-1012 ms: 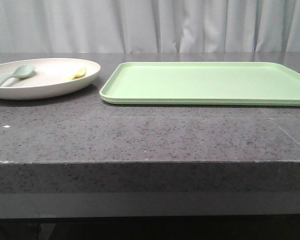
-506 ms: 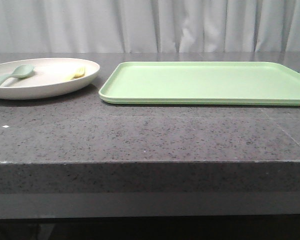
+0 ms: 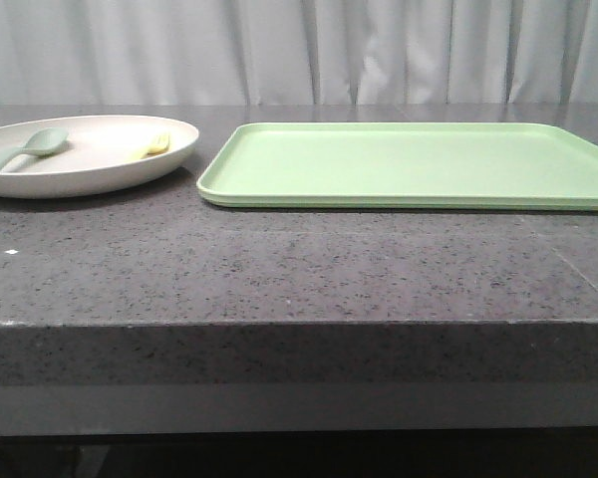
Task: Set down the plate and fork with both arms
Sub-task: 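Lower the left gripper to the rim of the cream plate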
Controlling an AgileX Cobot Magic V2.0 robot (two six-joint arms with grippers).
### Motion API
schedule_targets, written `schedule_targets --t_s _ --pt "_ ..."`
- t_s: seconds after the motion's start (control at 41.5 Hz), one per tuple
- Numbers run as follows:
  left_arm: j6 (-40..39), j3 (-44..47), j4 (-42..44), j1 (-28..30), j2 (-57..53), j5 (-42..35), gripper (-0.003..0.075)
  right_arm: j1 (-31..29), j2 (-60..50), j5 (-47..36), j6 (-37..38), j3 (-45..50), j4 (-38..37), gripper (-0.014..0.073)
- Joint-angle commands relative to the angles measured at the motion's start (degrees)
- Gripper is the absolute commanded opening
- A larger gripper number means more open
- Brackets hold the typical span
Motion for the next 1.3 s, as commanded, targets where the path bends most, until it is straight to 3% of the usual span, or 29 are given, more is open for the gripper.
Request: schedule_targets --t_s 0.0,0.072,0.169,0.217,0.289,0.916,1.108,1.277 --pt "-0.5 -1.6 1.1 -0.4 0.6 -3.8 0.003 -0.2 0.9 -3.2 0.0 -1.9 -0.5 0.0049" --pt "-0.5 -1.6 3.7 -0.4 0.6 -4.0 0.0148 -0.2 1.0 -2.0 -0.1 -1.9 -0.7 0.0234" --pt "-0.5 -1.6 7.9 -0.4 0.6 -4.1 0.0414 -0.2 1.0 -1.7 -0.4 -1.9 -0.7 0.0439" --pt "-0.5 -1.6 8.7 -0.4 0.6 -4.2 0.0517 -0.2 1.0 -1.7 -0.4 -1.9 -0.7 0.0487" --pt "-0.5 -1.6 8.7 -0.4 0.6 -5.1 0.0591 -0.2 1.0 -1.7 -0.4 -1.9 -0.7 0.051" --pt "-0.5 -2.6 7.0 -0.4 0.8 -6.6 0.047 -0.2 1.0 -1.7 -0.4 -1.9 -0.7 0.0508" --pt "-0.5 -10.7 11.2 -0.4 5.7 3.3 0.047 -0.2 1.0 -1.7 -0.4 -1.9 -0.7 0.0508" --pt "-0.5 -19.9 15.5 -0.4 16.2 16.3 0.047 -0.2 1.0 -1.7 -0.4 -1.9 -0.7 0.0508"
